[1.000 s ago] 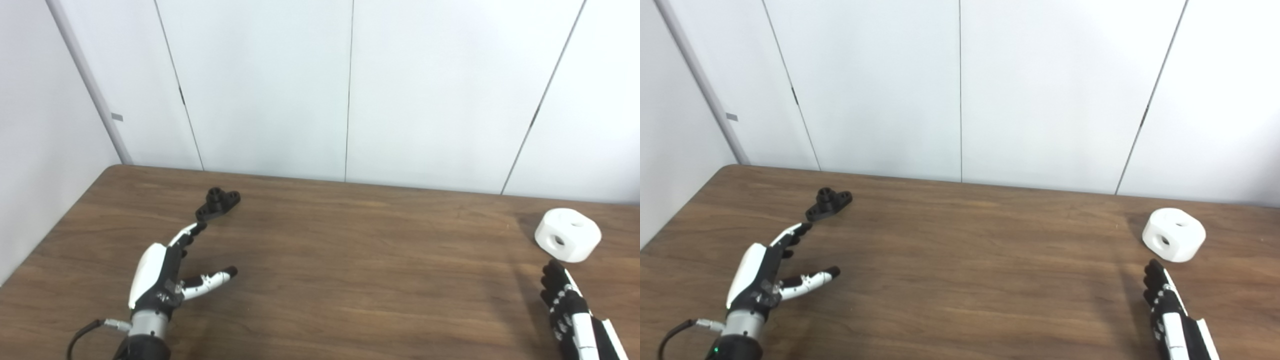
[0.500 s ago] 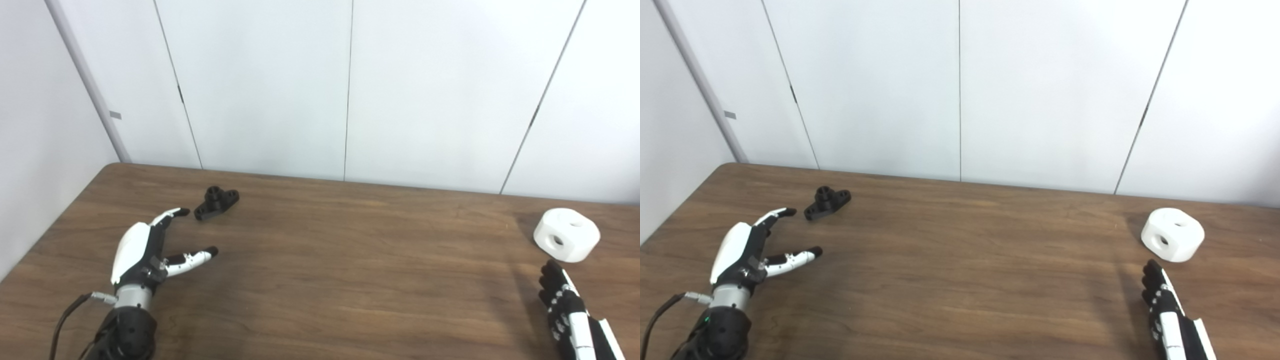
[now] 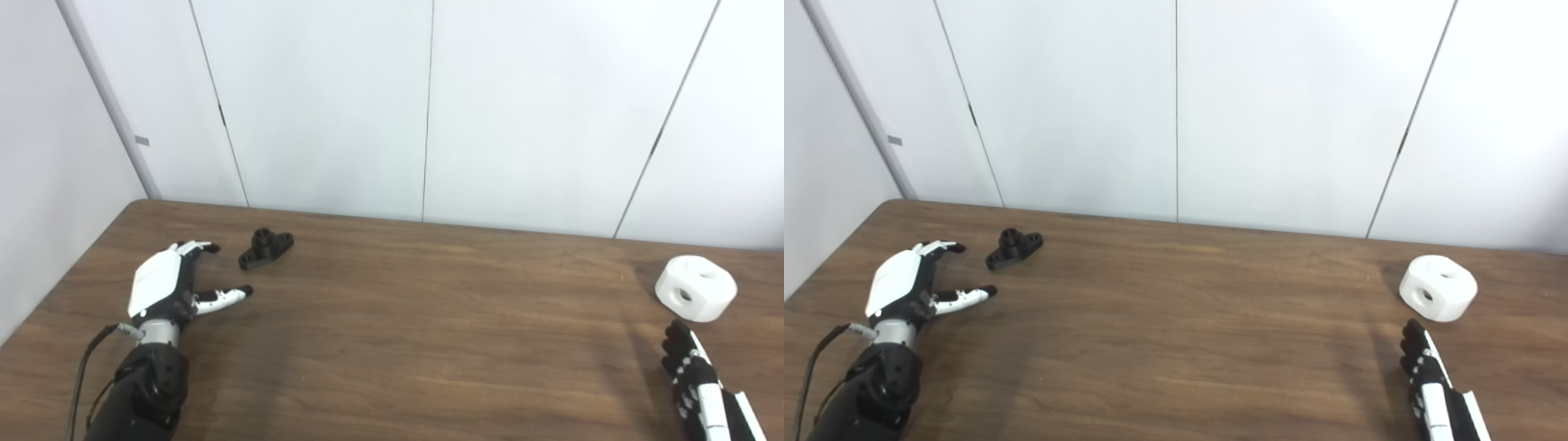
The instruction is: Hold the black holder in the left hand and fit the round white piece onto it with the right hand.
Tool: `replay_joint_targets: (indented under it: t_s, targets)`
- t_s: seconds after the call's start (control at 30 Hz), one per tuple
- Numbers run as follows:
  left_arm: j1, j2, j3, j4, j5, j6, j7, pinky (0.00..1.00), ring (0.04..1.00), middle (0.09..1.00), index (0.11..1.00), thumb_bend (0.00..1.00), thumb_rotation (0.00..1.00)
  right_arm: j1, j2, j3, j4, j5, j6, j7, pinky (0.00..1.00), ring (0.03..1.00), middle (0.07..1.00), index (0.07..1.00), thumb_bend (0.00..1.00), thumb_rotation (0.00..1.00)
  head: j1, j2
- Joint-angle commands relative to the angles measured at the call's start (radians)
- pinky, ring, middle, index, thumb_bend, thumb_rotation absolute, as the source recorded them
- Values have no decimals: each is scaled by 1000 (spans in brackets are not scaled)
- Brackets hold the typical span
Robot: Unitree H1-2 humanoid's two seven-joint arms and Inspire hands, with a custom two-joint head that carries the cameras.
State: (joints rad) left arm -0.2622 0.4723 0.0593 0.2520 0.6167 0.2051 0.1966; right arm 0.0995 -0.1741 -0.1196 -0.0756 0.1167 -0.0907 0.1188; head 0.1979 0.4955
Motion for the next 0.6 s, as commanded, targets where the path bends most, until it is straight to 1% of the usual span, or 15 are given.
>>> replay_joint_targets:
  t_s: [0.0,0.1,0.3,0.4,0.57]
  targets:
    - [-72,40,-4,18,13,-32,39,1000,965,897,786,878,347,66,51,26,77,0,-28,-7,1000,988,985,981,558,988,-1,2]
    - [-106,42,-14,68,6,-38,45,1000,960,896,782,889,351,69,56,25,70,-3,-18,-10,1000,983,982,977,556,984,-3,2]
    - [-163,38,-33,146,-5,-39,51,1000,951,894,783,887,334,74,60,24,64,-6,-21,-7,1000,982,978,974,546,984,-5,6]
    - [-195,35,-40,182,-25,-44,41,1000,945,888,778,891,326,79,61,24,57,-5,-14,-7,1000,983,982,980,554,985,-6,6]
    - [-246,37,-67,223,-41,-15,3,1000,952,893,786,882,355,82,63,23,54,-13,-9,-12,1000,982,980,975,554,991,-8,8]
